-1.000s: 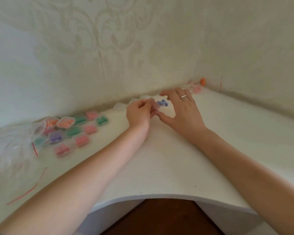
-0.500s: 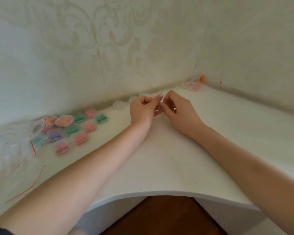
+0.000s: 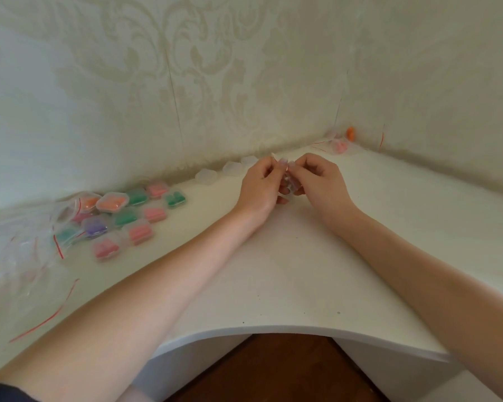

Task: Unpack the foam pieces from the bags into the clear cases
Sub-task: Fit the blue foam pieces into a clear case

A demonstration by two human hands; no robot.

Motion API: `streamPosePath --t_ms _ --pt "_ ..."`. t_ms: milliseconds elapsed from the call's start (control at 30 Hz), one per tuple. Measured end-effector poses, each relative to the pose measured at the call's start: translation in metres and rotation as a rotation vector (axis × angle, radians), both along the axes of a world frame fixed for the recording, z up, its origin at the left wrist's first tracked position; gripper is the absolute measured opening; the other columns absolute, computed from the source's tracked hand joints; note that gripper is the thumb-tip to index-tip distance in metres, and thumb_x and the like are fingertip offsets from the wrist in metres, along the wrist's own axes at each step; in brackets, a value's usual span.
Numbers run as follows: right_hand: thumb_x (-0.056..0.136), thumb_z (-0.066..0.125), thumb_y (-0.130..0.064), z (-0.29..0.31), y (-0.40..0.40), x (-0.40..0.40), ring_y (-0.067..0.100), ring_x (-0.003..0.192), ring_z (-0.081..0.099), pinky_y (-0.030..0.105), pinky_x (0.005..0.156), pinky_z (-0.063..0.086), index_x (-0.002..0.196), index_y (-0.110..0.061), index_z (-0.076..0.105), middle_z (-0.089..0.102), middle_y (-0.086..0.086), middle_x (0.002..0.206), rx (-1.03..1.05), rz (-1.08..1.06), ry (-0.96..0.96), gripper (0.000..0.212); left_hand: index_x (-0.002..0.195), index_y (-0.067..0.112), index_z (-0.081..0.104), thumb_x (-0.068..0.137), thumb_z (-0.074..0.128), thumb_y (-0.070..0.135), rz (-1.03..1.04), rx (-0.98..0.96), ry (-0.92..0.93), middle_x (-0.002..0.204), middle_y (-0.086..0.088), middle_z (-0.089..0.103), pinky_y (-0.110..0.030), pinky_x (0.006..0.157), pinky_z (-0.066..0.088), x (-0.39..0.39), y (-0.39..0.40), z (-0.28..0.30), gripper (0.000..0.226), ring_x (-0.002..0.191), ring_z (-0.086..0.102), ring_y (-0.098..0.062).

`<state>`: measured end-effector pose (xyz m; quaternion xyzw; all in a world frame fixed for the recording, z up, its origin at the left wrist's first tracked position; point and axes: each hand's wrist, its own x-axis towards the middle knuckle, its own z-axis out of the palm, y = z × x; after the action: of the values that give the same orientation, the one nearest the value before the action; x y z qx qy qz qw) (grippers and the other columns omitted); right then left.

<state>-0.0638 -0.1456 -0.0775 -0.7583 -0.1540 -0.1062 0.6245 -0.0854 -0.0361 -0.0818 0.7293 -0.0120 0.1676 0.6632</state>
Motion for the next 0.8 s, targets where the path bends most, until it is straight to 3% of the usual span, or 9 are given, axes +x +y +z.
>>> streamPosePath --t_ms 100,267,400,500,633,800 --pt "0.090 0.057 -0.016 -0.001 0.000 0.001 0.013 0.060 0.054 0.036 0.070 0.051 0.074 -0.005 0.056 0.059 0.000 0.063 -0.020 -0.053 -0.029 0.020 0.075 0.010 0.048 0.099 0.045 0.023 0.029 0.023 -0.005 0.068 -0.003 0.058 -0.022 0.049 0.046 0.000 -0.001 0.000 0.027 0.056 0.057 -0.011" --pt "0.098 0.043 -0.017 -0.002 -0.001 -0.006 0.009 0.061 0.051 0.018 0.056 0.039 0.085 -0.004 0.048 0.057 -0.001 0.069 -0.317 -0.028 -0.211 0.019 0.080 0.007 0.050 0.101 0.038 0.021 0.031 0.144 -0.057 0.068 -0.001 0.057 -0.016 0.044 0.042 -0.003 -0.006 0.001 0.027 0.055 0.054 -0.009" --pt "0.101 0.034 -0.018 0.000 -0.008 -0.006 0.007 0.054 0.045 0.018 0.049 0.034 0.083 -0.009 0.039 0.052 -0.002 0.064 -0.529 0.072 -0.298 0.021 0.075 0.010 0.046 0.102 0.034 0.022 0.002 0.250 -0.055 0.063 0.000 0.051 -0.022 0.047 0.041 -0.003 -0.004 -0.001 0.032 0.051 0.047 -0.010" --pt "0.099 0.037 -0.019 0.003 -0.017 -0.003 0.016 0.051 0.038 0.031 0.049 0.027 0.078 -0.011 0.036 0.043 -0.002 0.057 -0.707 0.018 -0.365 0.023 0.071 0.012 0.042 0.102 0.032 0.023 -0.037 0.369 -0.062 0.062 0.000 0.048 -0.032 0.055 0.041 -0.001 -0.002 -0.004 0.034 0.054 0.044 -0.014" --pt "0.100 0.035 -0.024 0.003 -0.015 -0.002 0.029 0.063 0.041 0.034 0.055 0.026 0.083 -0.012 0.033 0.042 0.003 0.066 -0.845 -0.142 -0.387 0.021 0.068 0.017 0.038 0.101 0.032 0.024 -0.028 0.476 -0.082 0.065 -0.001 0.046 -0.044 0.065 0.045 0.002 -0.002 -0.005 0.035 0.061 0.044 -0.020" --pt "0.102 0.031 -0.026 0.004 -0.006 -0.002 0.030 0.068 0.041 0.035 0.058 0.030 0.090 -0.015 0.029 0.045 0.007 0.079 -0.938 -0.242 -0.376 0.017 0.067 0.017 0.037 0.101 0.032 0.021 -0.043 0.533 -0.046 0.063 0.000 0.044 -0.045 0.068 0.047 0.005 0.005 0.000 0.035 0.060 0.043 -0.020"
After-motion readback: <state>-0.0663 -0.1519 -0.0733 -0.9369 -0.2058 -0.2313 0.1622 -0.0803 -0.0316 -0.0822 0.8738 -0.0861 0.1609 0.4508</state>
